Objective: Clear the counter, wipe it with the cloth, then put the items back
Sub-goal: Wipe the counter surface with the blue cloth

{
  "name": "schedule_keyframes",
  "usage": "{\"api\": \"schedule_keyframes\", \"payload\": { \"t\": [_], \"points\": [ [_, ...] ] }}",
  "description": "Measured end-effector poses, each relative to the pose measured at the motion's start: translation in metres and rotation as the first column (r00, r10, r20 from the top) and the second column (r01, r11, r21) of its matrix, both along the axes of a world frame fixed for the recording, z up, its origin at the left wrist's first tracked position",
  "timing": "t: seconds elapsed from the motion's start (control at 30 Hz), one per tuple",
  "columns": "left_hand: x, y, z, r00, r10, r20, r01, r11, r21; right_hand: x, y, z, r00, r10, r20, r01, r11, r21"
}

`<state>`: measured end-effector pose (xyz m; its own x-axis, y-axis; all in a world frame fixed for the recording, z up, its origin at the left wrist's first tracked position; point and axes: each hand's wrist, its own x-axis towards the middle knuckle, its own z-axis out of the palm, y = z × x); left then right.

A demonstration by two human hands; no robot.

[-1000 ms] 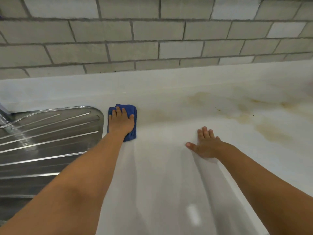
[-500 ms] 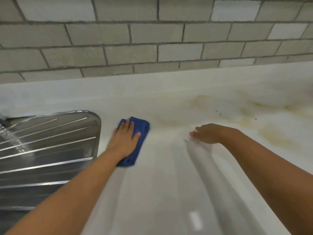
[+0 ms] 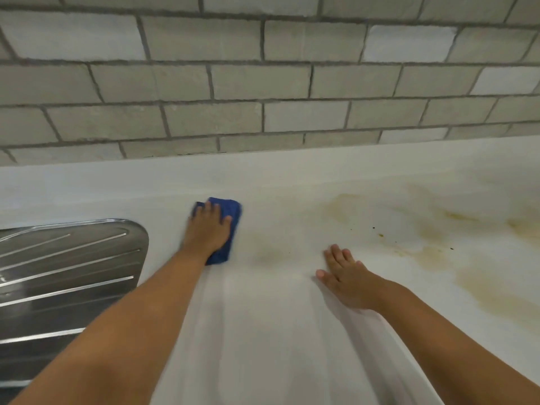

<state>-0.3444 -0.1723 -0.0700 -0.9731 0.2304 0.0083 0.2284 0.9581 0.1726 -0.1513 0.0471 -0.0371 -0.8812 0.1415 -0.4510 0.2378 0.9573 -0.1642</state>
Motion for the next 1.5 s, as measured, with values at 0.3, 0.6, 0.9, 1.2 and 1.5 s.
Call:
{"api": "schedule_keyframes", "payload": {
  "t": [0.3, 0.6, 0.9, 1.2, 1.5],
  "points": [
    [0.15, -0.036, -0.001, 0.918, -0.394, 0.052, 0.39, 0.918, 0.077, -0.003, 0.001, 0.026, 0.991, 0.02, 0.133, -0.013, 0.999, -0.049],
    [-0.016, -0.072, -0.007, 0.983, 0.183, 0.022, -0.184, 0.982, 0.04, -0.005, 0.002, 0.021, 0.991, 0.012, 0.132, -0.003, 0.998, -0.065],
    [-0.059, -0.002, 0.005, 0.993, 0.101, 0.061, -0.1, 0.995, -0.012, -0.006, 0.0, 0.015, 0.992, -0.008, 0.123, 0.015, 0.998, -0.061],
    [0.03, 0.031, 0.0, 0.864, -0.504, -0.016, 0.503, 0.861, 0.068, -0.005, 0.002, 0.024, 0.989, -0.023, 0.146, 0.04, 0.992, -0.121],
    [-0.05, 0.114, 0.009, 0.992, 0.125, 0.022, -0.126, 0.987, 0.102, -0.004, 0.004, 0.013, 0.994, -0.044, 0.099, 0.058, 0.988, -0.144]
  ]
}}
